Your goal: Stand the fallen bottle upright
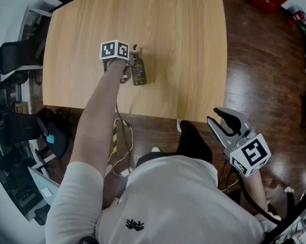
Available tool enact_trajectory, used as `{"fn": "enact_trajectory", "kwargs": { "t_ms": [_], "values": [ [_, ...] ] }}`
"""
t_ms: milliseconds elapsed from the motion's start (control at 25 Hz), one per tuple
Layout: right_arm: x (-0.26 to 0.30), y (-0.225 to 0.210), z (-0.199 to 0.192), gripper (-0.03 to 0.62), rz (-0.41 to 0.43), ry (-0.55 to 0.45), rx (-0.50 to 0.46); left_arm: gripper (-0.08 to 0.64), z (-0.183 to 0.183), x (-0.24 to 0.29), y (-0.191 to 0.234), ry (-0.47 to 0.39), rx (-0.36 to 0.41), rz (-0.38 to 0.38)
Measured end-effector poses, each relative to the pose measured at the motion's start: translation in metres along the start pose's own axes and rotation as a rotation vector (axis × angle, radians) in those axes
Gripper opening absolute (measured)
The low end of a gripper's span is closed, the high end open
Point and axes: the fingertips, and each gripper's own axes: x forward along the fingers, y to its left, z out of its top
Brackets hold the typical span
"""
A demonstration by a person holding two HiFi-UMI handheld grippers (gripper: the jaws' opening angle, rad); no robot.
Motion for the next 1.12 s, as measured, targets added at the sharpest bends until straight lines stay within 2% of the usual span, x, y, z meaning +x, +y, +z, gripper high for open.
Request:
{"fn": "enact_trajectory", "kwargs": {
  "t_ms": [40,120,280,360,480,600,760,920,1120],
  "values": [
    [0.002,-0.007,-0.004,0.118,-0.005,0.001,0.003,0.201,0.002,0.001,-0.005,0.012,-0.02,-0.02],
    [0.005,-0.019,-0.012,0.12,-0.013,-0.001,0.012,0.142,0.005,0.004,-0.013,0.033,-0.044,-0.047],
    [0.005,-0.026,-0.019,0.118,-0.019,-0.029,0.035,0.13,0.012,0.003,-0.023,0.032,0.012,-0.037],
    [0.004,-0.026,-0.023,0.118,-0.025,-0.031,0.042,0.127,0.021,-0.013,-0.034,-0.025,0.05,-0.04],
    [0.003,-0.023,-0.019,0.118,-0.04,-0.035,0.04,0.127,0.042,-0.048,-0.059,-0.159,0.104,-0.074],
    [0.004,-0.019,-0.009,0.118,-0.044,-0.048,0.021,0.126,0.047,-0.075,-0.086,-0.271,0.229,-0.074],
    [0.004,-0.019,-0.003,0.118,-0.034,-0.049,-0.014,0.124,0.029,-0.073,-0.122,-0.377,0.501,0.0],
    [0.007,-0.009,0.0,0.118,-0.025,-0.037,-0.037,0.124,0.027,-0.068,-0.138,-0.455,0.577,0.021],
    [0.011,0.004,-0.007,0.121,-0.034,-0.023,-0.012,0.127,0.038,-0.062,-0.149,-0.457,0.635,0.043]
  ]
}}
